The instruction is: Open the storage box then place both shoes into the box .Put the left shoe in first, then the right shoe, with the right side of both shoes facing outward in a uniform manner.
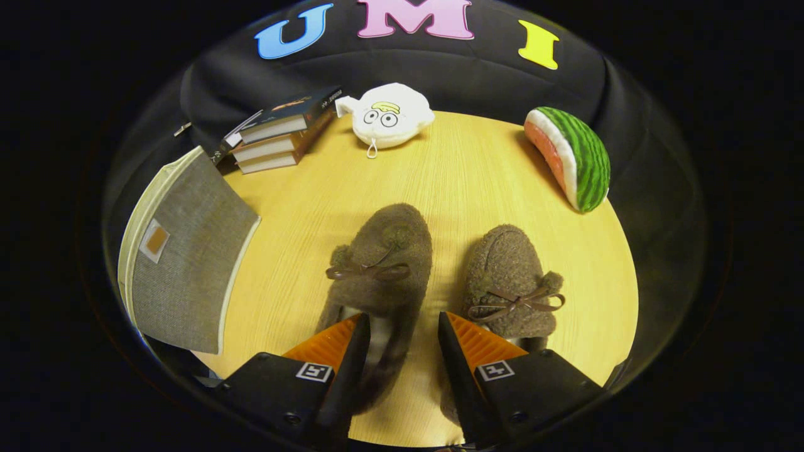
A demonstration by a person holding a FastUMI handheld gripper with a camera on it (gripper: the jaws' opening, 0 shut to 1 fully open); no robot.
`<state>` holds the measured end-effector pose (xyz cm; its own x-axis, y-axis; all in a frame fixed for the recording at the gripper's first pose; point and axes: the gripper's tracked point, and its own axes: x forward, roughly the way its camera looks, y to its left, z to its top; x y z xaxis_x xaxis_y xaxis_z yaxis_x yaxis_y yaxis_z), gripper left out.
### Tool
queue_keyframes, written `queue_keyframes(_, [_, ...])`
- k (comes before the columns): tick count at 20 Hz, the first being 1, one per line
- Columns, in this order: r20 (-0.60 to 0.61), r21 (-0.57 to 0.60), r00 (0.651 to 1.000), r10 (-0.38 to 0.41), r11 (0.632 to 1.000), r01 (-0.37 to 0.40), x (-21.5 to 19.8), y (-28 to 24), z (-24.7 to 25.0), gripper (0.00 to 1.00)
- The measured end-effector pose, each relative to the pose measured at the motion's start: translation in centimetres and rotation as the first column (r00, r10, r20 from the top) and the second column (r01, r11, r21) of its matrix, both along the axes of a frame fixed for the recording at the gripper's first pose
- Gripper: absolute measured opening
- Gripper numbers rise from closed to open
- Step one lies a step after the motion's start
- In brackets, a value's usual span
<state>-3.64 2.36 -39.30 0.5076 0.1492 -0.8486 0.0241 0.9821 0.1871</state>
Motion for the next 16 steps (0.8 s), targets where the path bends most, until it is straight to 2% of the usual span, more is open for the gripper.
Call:
queue_keyframes(1, [0.004,0.011,1.0,-0.026,1.0,0.026,0.7,0.0,-0.4,0.64])
queue_keyframes(4, [0.004,0.015,0.996,-0.09,0.996,0.09,2.2,-0.3,-1.1,0.37])
queue_keyframes(5, [0.003,0.008,0.993,-0.117,0.993,0.117,2.5,-0.5,-1.1,0.23])
queue_keyframes(7, [0.001,0.016,0.99,-0.143,0.99,0.143,2.5,-0.4,-0.8,0.07])
queue_keyframes(11, [0.015,0.058,0.981,-0.195,0.979,0.194,2.2,-0.5,1.9,0.05])
queue_keyframes(16, [0.067,0.107,0.972,-0.223,0.971,0.215,2.2,0.1,8.6,0.05])
